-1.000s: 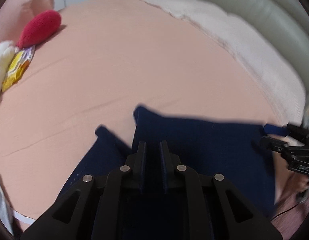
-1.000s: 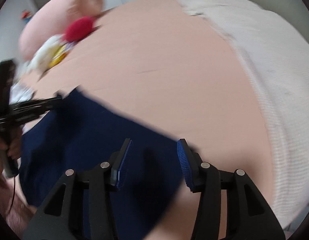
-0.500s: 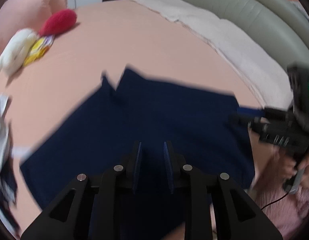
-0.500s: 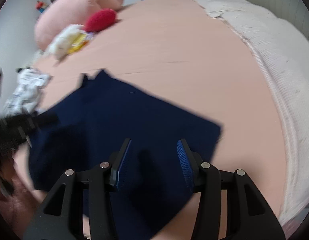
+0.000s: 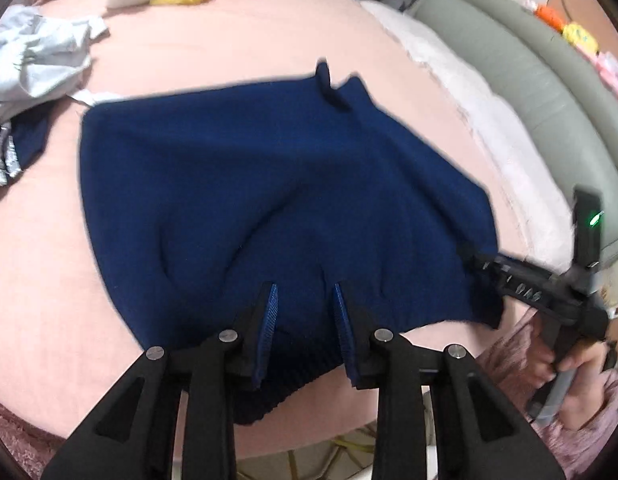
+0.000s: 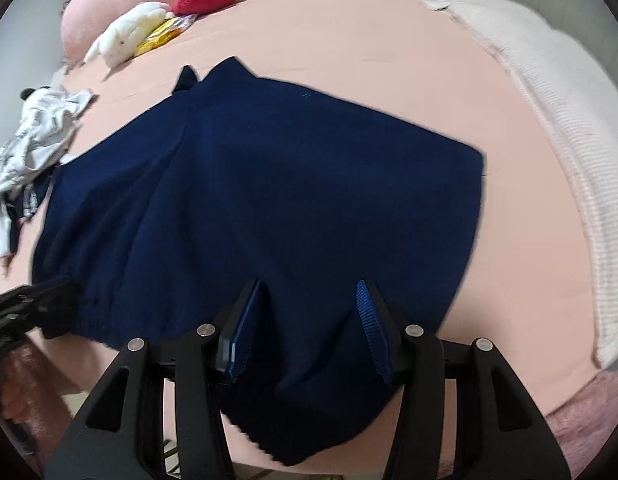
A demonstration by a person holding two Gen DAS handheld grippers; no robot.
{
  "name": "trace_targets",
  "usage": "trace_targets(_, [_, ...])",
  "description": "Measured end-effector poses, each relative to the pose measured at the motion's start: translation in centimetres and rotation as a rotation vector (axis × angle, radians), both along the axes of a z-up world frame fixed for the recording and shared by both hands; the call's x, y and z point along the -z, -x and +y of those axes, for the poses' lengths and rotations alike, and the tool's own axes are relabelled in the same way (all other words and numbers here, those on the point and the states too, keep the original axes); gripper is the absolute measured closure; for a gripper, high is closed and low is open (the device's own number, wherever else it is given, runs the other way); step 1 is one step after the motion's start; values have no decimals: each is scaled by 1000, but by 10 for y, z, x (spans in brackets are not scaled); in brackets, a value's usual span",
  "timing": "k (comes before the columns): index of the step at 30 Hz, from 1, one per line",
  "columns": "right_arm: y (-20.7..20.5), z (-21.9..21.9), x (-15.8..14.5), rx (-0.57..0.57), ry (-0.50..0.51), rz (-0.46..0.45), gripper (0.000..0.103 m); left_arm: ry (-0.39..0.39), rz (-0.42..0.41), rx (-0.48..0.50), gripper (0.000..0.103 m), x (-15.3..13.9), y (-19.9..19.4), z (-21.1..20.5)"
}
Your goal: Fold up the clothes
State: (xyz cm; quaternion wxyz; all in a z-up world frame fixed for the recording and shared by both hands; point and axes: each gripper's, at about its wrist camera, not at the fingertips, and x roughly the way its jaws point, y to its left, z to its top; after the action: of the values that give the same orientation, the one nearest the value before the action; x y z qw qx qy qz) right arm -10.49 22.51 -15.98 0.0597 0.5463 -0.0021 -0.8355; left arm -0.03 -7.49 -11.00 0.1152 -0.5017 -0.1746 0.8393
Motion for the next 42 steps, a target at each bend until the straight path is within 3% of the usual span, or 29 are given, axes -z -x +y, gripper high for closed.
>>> trace_targets(2, [-6, 13, -3, 43, 26, -7, 51, -2, -9, -21, 66, -1, 2, -20])
trace_targets(5, [-11, 29, -7, 58, 50, -14, 47, 27, -84, -24, 66, 19, 6, -30])
trace_targets(10, [-16, 28, -12, 54, 46, 12, 47, -26, -54, -74, 66, 11, 7, -41])
trace_targets(13, [-26, 30, -26, 44, 58, 64, 47, 13, -32, -96, 66, 1, 1, -49])
trace_targets(16, [-23, 36, -16, 67, -10, 23, 46, 100, -133, -96, 69, 14, 3, -54])
trace_targets(18, [-18, 48, -4, 111, 11, -41, 44, 51, -138, -138, 69, 11, 0, -65])
trace_targets(21, [-22, 59, -13, 140, 60, -15, 44, 2, -107, -208, 69, 1, -6, -79])
trace_targets(24, [-33, 62, -17, 141, 54, -10, 41, -67, -146, -163, 68, 11, -11, -76])
trace_targets(29, [-41, 76, -1, 204, 98, -75, 41, -1, -175, -140, 68, 12, -8, -69])
trace_targets(33, [-46, 89, -4, 250, 104, -50, 41, -44, -72, -151, 67, -6, -9, -73])
trace_targets(38, [-39, 81, -2, 208, 81, -21, 41, 34, -156, -117, 67, 7, 2, -64])
trace_targets(40, [-40, 75, -7, 203, 52, 4, 41, 25, -161, -93, 67, 4, 10, -71])
trace_targets(42, [-40, 68, -20, 177, 50, 62, 41, 82, -145, -63, 67, -6, 30, -78])
